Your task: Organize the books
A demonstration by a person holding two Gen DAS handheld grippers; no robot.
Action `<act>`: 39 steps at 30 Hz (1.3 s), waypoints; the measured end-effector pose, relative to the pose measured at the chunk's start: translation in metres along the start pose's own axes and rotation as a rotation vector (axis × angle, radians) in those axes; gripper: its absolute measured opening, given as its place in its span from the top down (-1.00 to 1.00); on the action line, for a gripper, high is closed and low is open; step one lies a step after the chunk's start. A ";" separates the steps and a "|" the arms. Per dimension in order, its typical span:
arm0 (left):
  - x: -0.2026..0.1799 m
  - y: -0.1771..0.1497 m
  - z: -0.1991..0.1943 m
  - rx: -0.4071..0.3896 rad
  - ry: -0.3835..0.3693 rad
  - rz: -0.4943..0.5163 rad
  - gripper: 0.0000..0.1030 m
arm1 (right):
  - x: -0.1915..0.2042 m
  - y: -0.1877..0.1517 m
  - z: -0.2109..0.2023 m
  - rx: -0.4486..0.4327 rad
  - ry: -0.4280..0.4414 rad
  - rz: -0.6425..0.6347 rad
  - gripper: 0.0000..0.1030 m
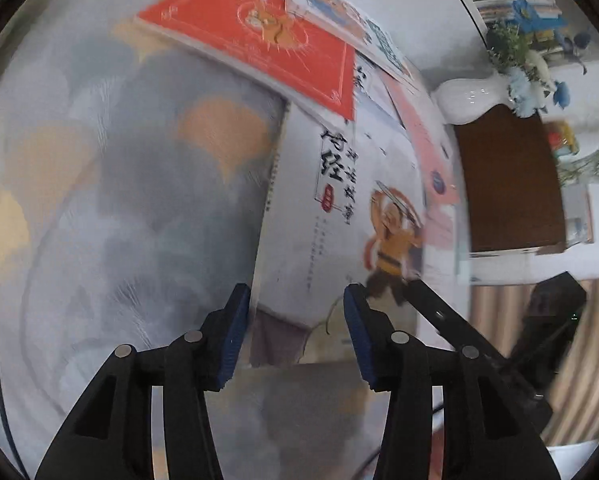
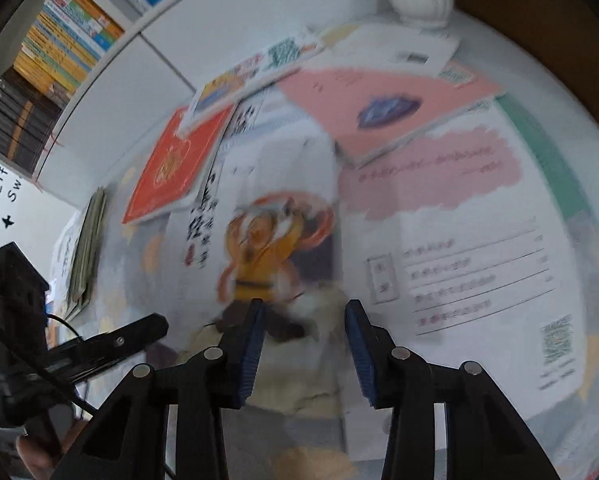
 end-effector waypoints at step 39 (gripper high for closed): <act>0.016 -0.084 -0.035 -0.081 0.192 0.000 0.23 | -0.005 -0.097 -0.015 0.208 0.204 -0.214 0.17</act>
Point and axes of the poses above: each gripper's, at about its wrist camera, not at the fingertips, and z roughly the way its jaws point, x to its left, y to its top, the point moved 7 cm from there along z, roughly the way its jaws point, and after that the axes turned 6 degrees about -y, right-handed, at the moved point
